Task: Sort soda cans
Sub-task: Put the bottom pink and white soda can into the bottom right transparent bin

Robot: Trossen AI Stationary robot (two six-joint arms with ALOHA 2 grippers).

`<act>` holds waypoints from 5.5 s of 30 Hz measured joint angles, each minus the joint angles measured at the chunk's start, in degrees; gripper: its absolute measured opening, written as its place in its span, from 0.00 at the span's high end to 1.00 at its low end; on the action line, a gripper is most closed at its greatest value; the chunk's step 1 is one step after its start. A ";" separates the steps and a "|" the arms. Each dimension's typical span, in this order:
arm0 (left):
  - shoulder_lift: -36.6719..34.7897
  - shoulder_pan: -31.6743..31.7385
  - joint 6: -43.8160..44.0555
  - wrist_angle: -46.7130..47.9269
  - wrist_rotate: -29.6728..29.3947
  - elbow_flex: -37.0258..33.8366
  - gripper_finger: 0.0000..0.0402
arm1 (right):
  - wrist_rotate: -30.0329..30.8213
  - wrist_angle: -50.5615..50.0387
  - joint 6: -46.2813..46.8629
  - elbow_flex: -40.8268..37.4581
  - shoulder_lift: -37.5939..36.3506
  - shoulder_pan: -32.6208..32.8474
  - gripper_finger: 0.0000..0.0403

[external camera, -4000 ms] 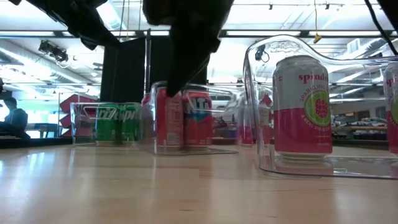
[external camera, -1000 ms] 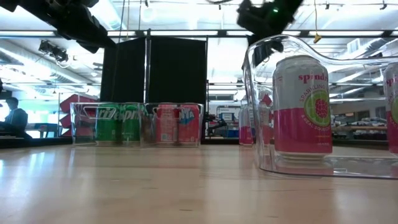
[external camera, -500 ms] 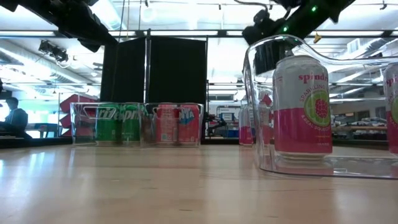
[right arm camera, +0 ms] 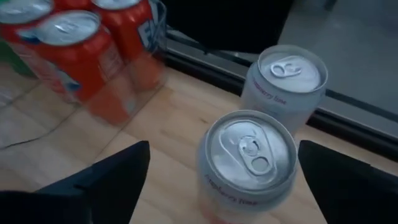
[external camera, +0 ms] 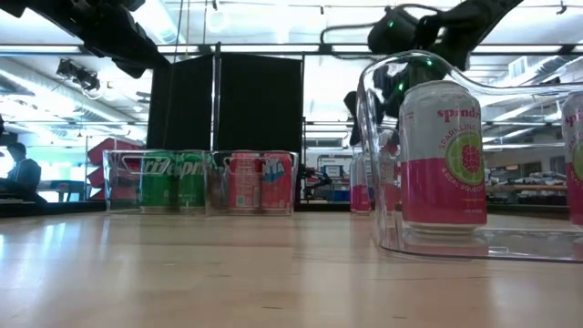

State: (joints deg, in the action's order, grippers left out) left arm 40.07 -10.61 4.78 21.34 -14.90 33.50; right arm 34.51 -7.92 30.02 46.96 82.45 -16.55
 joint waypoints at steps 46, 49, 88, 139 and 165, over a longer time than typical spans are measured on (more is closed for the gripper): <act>0.00 0.00 0.28 0.24 -0.04 0.02 1.00 | -9.23 5.91 -2.99 -0.09 7.28 -1.99 0.32; 0.01 0.00 1.70 0.27 -0.17 0.02 1.00 | -9.01 4.74 -2.96 -0.04 2.89 0.97 0.32; 0.02 0.00 -1.19 -2.66 -2.05 0.02 1.00 | 0.11 -73.27 80.19 35.47 12.26 74.44 0.32; 0.00 0.02 -0.22 -2.66 -2.05 0.02 1.00 | -27.06 -74.68 86.17 37.62 27.06 70.36 0.08; 0.00 0.02 -0.09 -2.33 -2.03 0.02 1.00 | -34.92 -82.10 70.46 51.95 26.74 63.87 0.44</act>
State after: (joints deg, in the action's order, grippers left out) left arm 40.07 -10.59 4.69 19.00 -16.93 33.52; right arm -0.40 -90.02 100.48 98.91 109.19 47.32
